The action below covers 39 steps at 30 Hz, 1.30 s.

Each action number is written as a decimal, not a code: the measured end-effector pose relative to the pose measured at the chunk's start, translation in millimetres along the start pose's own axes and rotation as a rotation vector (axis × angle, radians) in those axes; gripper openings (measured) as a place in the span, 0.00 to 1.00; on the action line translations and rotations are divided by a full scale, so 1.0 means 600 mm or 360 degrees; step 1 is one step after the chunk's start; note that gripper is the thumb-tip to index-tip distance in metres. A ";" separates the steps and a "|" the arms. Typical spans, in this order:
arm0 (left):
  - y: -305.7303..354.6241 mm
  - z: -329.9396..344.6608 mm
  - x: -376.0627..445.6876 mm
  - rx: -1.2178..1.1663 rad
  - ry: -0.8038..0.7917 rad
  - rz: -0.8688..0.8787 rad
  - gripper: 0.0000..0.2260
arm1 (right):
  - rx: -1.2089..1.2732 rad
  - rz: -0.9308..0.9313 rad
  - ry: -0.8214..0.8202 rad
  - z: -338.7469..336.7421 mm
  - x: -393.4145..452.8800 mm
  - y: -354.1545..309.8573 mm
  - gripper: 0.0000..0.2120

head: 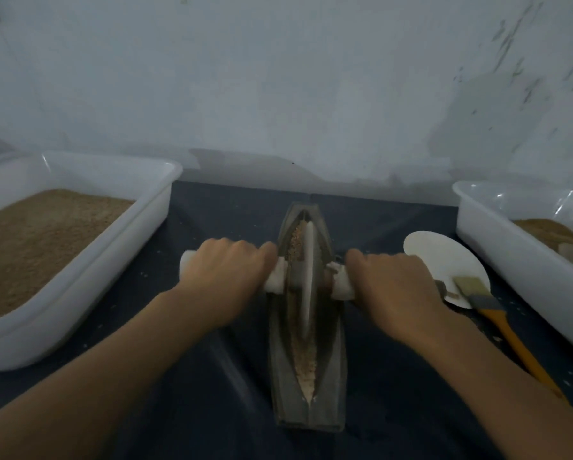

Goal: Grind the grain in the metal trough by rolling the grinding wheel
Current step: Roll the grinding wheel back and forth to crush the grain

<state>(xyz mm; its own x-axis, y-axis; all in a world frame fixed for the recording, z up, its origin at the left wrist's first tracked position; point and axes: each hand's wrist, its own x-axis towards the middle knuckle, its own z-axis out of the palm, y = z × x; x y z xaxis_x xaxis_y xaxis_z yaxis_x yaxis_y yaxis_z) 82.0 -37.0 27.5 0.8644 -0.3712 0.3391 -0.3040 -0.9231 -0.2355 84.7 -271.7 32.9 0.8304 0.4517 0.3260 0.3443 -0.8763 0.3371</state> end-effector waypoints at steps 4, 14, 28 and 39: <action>0.014 -0.040 -0.069 -0.0025 0.0165 0.0198 0.29 | 0.0090 -0.0144 0.0214 -0.039 -0.059 -0.011 0.31; -0.005 0.024 0.029 0.0064 0.0107 -0.0100 0.17 | 0.0124 0.0069 0.0001 0.030 0.052 0.014 0.15; 0.016 -0.012 -0.050 0.0042 0.0161 -0.0053 0.17 | -0.0121 -0.0122 0.0148 -0.023 -0.034 -0.008 0.15; 0.014 -0.005 -0.018 0.0233 0.0195 -0.0015 0.18 | 0.0039 0.0057 0.0057 0.016 -0.005 0.004 0.20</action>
<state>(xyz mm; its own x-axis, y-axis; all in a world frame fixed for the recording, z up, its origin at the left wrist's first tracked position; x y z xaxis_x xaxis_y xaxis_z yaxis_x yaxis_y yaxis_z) 68.8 -40.8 24.4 0.8090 -0.3806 0.4479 -0.2273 -0.9053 -0.3587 87.2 -276.5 24.0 0.8262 0.4255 0.3692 0.3258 -0.8956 0.3029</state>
